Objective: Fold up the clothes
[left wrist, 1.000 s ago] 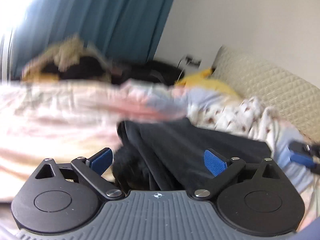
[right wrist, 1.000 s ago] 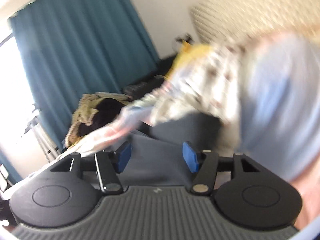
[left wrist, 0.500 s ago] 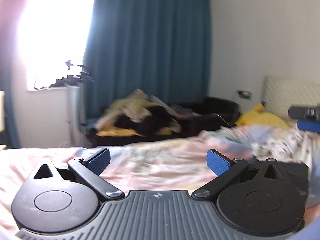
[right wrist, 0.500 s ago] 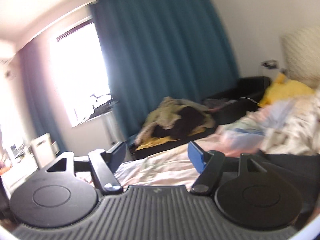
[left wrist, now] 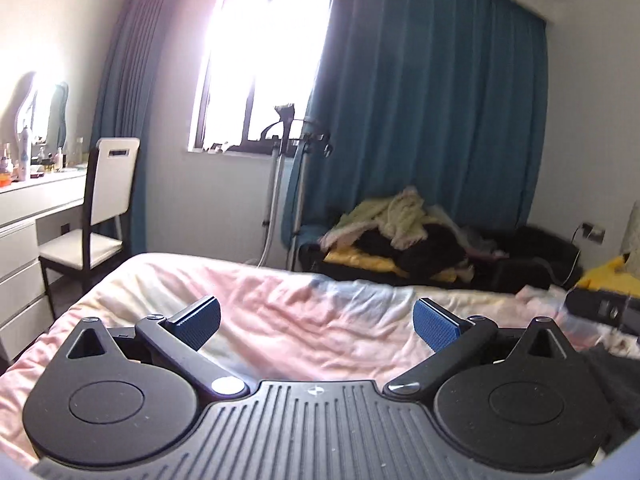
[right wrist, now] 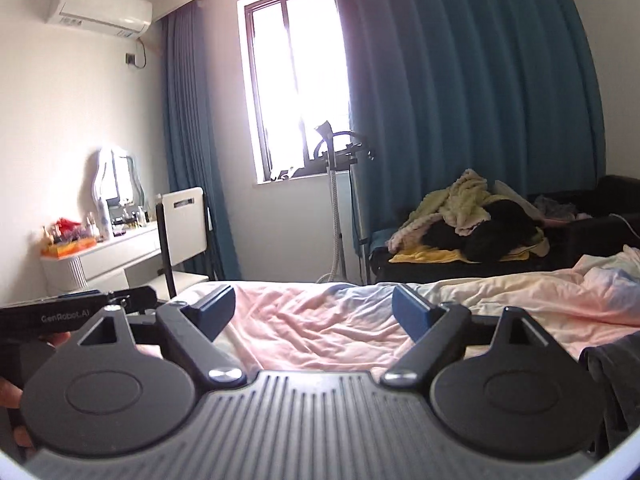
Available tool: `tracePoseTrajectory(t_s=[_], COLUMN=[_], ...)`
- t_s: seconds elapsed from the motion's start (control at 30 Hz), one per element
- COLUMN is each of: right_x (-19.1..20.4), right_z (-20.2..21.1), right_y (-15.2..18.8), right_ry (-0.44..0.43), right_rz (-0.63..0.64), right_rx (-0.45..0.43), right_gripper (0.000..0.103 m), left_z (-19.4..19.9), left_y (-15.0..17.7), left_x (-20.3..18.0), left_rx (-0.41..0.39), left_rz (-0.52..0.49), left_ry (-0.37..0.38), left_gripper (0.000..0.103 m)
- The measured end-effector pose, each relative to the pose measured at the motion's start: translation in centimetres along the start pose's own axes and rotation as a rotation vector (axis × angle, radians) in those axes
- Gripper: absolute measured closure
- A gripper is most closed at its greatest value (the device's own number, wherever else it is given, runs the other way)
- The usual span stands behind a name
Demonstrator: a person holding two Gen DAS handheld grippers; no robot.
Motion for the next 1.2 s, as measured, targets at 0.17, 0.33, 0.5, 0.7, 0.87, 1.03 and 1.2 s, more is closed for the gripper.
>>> tracePoseTrajectory(t_s=[0.17, 0.33, 0.5, 0.7, 0.87, 1.03, 1.2], right_x=[-2.5, -4.6, -4.9, -5.9, -6.6, -6.8, -6.5], right_z=[-1.2, -2.6, -2.8, -2.7, -2.8, -2.9, -2.7], right_y=[3.1, 5.4, 6.9, 7.3, 7.8, 8.2, 8.6], right_ry=[0.035, 0.104, 0.185, 0.193, 0.193, 0.201, 0.215], right_rz=[-0.074, -0.098, 0.028, -0.001, -0.039, -0.051, -0.032], right_rx=[-0.012, 0.006, -0.003, -0.030, -0.009, -0.003, -0.022], right_gripper=[0.016, 0.016, 0.013, 0.000, 0.000, 0.000, 0.000], left_z=[-1.6, -4.5, -4.9, -5.2, -4.9, -4.7, -4.3], left_y=[3.1, 5.2, 6.7, 7.2, 7.1, 7.1, 7.0], left_x=[0.3, -1.4, -2.9, -3.0, -3.2, -3.3, -3.5], left_rx=[0.038, 0.088, 0.095, 0.090, 0.084, 0.087, 0.073], left_rz=[-0.012, -0.027, -0.050, -0.044, -0.048, -0.053, -0.066], left_ry=[-0.025, -0.032, -0.024, -0.034, -0.028, -0.030, -0.043], left_gripper=[0.000, 0.000, 0.000, 0.000, 0.000, 0.000, 0.000])
Point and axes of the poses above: each gripper's, at about its wrist camera, not at the fingertips, and z roughly against the way its jaws point, x to its left, y to its underside, the point moved 1 cm from there along -z, roughly the way its jaws point, and after that the axes turned 6 degrees about -z, right-handed, at the moved point
